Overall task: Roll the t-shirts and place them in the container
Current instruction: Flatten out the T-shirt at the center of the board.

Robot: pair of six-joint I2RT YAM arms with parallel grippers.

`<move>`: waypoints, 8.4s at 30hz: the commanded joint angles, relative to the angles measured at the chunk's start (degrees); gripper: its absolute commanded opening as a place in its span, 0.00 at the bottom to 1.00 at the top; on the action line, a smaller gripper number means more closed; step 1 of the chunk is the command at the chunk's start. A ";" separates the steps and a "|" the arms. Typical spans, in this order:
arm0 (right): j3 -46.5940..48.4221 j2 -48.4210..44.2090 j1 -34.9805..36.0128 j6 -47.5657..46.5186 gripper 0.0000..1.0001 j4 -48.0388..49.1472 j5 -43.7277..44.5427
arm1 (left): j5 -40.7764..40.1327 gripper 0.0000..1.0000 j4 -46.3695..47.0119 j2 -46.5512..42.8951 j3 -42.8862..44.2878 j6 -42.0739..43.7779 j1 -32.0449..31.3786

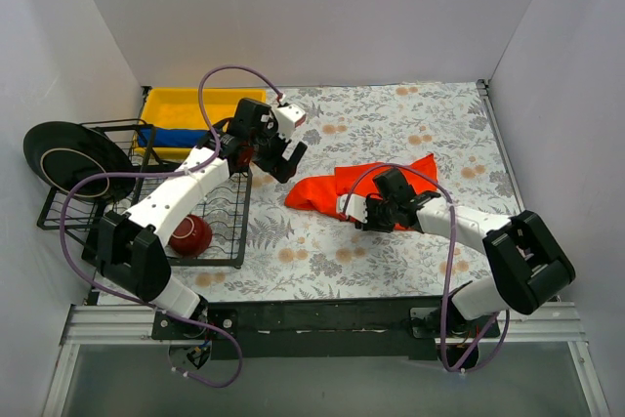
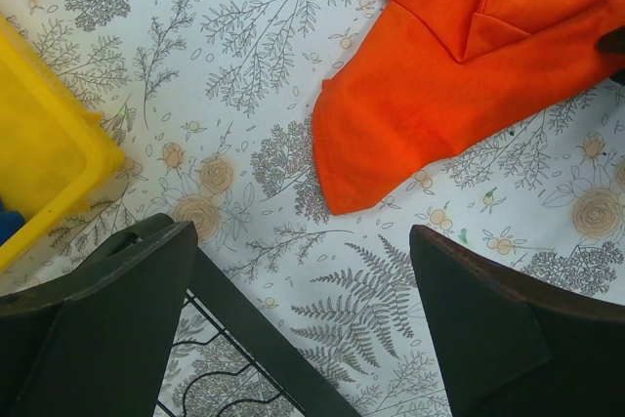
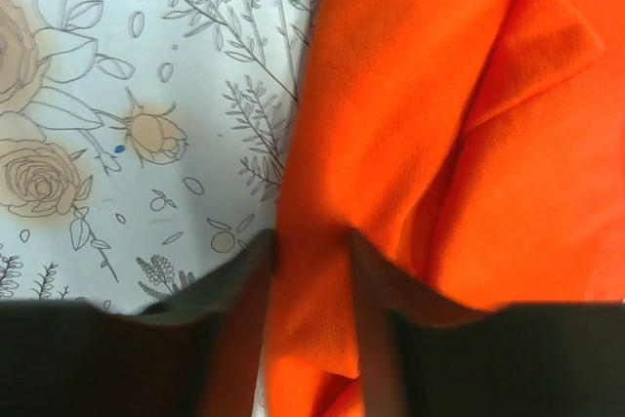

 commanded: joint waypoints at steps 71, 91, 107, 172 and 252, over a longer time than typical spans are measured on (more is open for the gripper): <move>11.05 3.74 13.71 25.65 0.48 -6.59 13.49 | -1.74 0.91 5.79 -1.99 -2.26 -3.00 2.26; 31.76 -1.62 11.07 20.56 0.01 -25.84 3.83 | 1.07 0.91 5.61 1.96 0.37 -3.44 2.34; 49.58 -16.27 -13.16 5.82 0.01 -30.94 8.75 | 3.09 0.90 5.26 9.17 8.81 -5.98 2.87; 59.21 44.79 -22.77 22.66 0.45 -17.32 -5.14 | 5.11 0.89 -3.09 7.59 3.36 -1.42 2.34; 61.31 2.07 -34.02 31.28 0.01 -13.81 -4.00 | 10.56 0.56 -5.03 22.09 23.51 -12.05 7.35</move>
